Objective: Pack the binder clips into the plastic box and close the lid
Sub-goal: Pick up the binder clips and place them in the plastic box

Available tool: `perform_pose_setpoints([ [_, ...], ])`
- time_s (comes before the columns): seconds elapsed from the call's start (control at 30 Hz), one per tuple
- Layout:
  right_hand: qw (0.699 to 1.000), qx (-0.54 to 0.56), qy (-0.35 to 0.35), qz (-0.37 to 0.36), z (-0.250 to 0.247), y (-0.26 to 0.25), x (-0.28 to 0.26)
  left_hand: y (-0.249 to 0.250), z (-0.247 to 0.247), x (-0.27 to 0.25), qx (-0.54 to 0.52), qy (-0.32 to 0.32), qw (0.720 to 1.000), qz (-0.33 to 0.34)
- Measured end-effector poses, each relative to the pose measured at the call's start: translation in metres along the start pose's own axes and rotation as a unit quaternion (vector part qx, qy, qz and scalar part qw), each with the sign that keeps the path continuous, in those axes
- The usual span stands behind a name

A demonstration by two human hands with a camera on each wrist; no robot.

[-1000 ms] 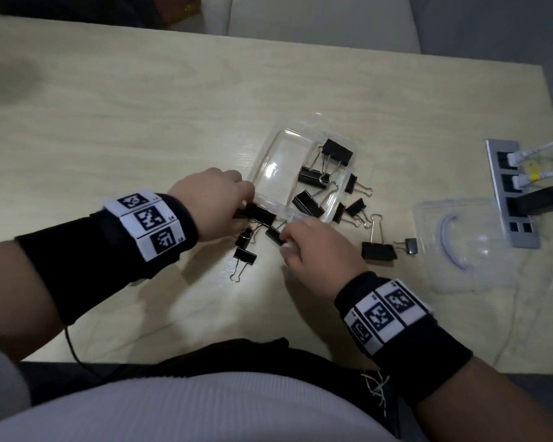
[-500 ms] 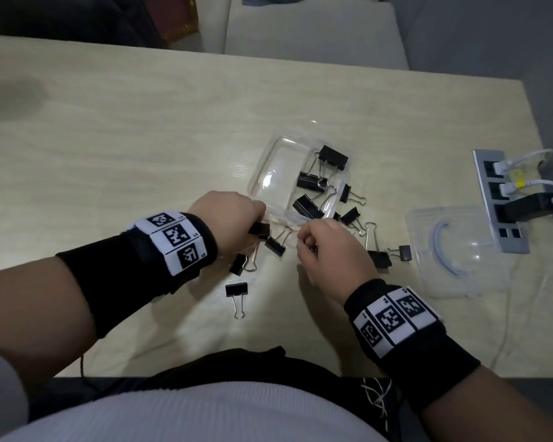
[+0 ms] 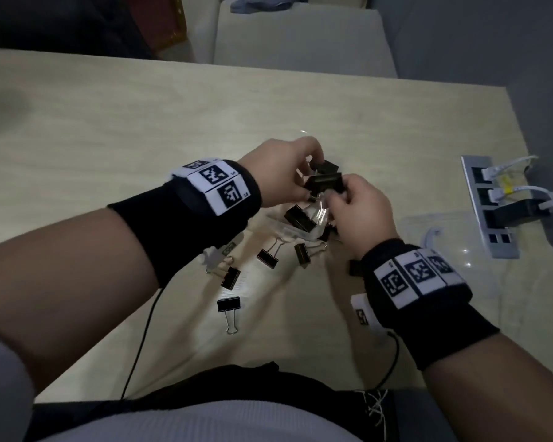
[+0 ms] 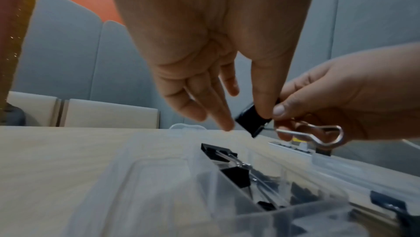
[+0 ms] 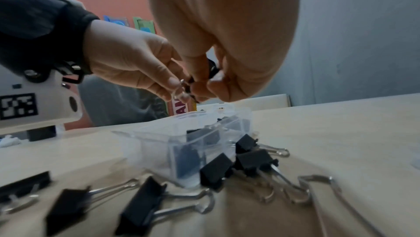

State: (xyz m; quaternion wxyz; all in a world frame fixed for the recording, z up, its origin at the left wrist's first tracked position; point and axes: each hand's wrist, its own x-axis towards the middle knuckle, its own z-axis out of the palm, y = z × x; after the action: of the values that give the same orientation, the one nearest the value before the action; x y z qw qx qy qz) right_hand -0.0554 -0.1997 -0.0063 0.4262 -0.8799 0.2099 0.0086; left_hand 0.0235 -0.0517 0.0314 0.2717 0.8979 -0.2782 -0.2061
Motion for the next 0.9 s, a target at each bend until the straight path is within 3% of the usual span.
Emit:
perform_pose_setpoints([
  [0.1,0.997,0.013,0.013,0.071,0.004,0.002,0.021,-0.009,0.006,0.009,0.088,-0.012,0.996,-0.014],
  [0.27,0.996,0.018,-0.007,0.083,0.012,-0.006,0.034,-0.017,0.017,0.007,0.204,-0.028,0.979,-0.011],
  [0.4,0.986,-0.154,-0.002,0.059,0.011,-0.008,0.031,-0.022,0.027,0.007,0.249,-0.047,0.967,0.013],
  [0.5,0.974,-0.219,-0.021,0.053,0.014,-0.011,0.024,-0.024,0.033,0.006,0.267,-0.068,0.961,0.023],
  [0.7,0.984,-0.173,0.042,0.027,0.012,-0.004,0.019,-0.023,0.032,0.004,0.283,-0.084,0.955,0.035],
  [0.9,0.984,-0.172,0.037,0.041,0.006,-0.002,0.028,-0.022,0.031,0.004,0.273,-0.079,0.958,0.034],
])
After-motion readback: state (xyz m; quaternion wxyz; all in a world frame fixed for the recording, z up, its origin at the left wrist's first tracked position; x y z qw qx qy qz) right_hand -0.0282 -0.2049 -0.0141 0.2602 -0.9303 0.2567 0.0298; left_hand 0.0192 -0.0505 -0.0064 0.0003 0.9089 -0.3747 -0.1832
